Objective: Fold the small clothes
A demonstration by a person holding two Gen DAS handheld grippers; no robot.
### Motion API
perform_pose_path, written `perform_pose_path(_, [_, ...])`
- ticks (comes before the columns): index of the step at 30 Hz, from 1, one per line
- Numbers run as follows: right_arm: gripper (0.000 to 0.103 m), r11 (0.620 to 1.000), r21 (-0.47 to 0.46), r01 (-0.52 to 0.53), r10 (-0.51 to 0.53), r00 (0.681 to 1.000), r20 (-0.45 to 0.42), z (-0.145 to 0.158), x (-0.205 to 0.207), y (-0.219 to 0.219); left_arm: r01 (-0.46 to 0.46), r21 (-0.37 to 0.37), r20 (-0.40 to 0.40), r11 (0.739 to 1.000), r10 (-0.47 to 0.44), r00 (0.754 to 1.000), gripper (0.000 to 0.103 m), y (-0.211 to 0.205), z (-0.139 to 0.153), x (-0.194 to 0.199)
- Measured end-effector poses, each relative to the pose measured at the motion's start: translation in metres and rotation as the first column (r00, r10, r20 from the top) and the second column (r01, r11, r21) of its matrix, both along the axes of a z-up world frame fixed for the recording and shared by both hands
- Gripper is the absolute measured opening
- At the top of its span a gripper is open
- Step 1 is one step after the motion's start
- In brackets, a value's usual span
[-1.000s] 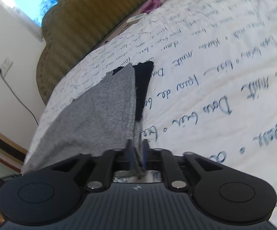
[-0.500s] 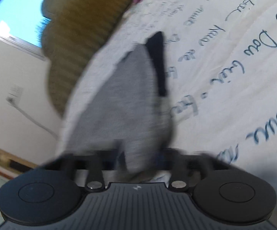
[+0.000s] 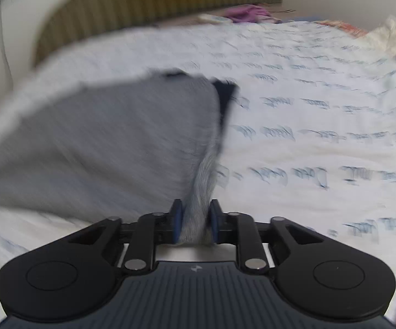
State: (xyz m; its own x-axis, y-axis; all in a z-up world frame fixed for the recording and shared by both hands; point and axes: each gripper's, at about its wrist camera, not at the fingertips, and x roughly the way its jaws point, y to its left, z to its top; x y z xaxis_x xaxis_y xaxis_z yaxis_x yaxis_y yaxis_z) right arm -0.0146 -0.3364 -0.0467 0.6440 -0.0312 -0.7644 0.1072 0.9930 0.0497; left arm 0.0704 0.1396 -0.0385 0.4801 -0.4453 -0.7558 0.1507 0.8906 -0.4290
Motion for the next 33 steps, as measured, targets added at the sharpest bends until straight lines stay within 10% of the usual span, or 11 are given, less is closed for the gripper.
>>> perform_pose_path(2, [0.058, 0.986, -0.133, 0.103, -0.094, 0.993, 0.078, 0.011, -0.009, -0.001, -0.007, 0.054, 0.035, 0.998, 0.005, 0.999, 0.040, 0.003, 0.009, -0.004])
perform_pose_path(6, [0.060, 0.985, -0.118, 0.127, -0.098, 0.970, 0.222, 0.034, -0.011, -0.001, -0.058, 0.173, 0.184, 0.983, 0.026, 0.983, 0.065, -0.001, 0.038, 0.000])
perform_pose_path(10, [0.059, 0.996, 0.075, -0.052, 0.038, 0.982, 0.185, 0.023, 0.015, 0.016, -0.050, 0.146, 0.257, 0.988, 0.011, 0.966, 0.074, -0.017, 0.049, 0.015])
perform_pose_path(15, [0.068, 0.996, 0.056, -0.067, 0.065, 0.997, 0.041, -0.018, 0.029, 0.031, -0.080, 0.269, 0.212, 0.960, 0.022, 0.977, 0.076, -0.028, 0.025, 0.041])
perform_pose_path(23, [0.070, 0.977, 0.038, -0.209, 0.197, 0.959, 0.205, 0.035, 0.039, 0.095, -0.139, 0.039, 0.103, 0.990, 0.134, 0.986, 0.080, -0.011, 0.016, 0.101])
perform_pose_path(29, [0.070, 0.931, 0.060, -0.360, 0.338, 0.913, 0.228, 0.045, 0.051, 0.176, -0.148, -0.079, 0.024, 0.986, 0.150, 0.988, 0.068, -0.008, -0.005, 0.142])
perform_pose_path(33, [0.070, 0.902, 0.050, -0.429, 0.410, 0.887, 0.212, 0.040, 0.063, 0.208, -0.149, -0.134, 0.002, 0.980, 0.151, 0.989, 0.013, -0.009, -0.014, 0.162])
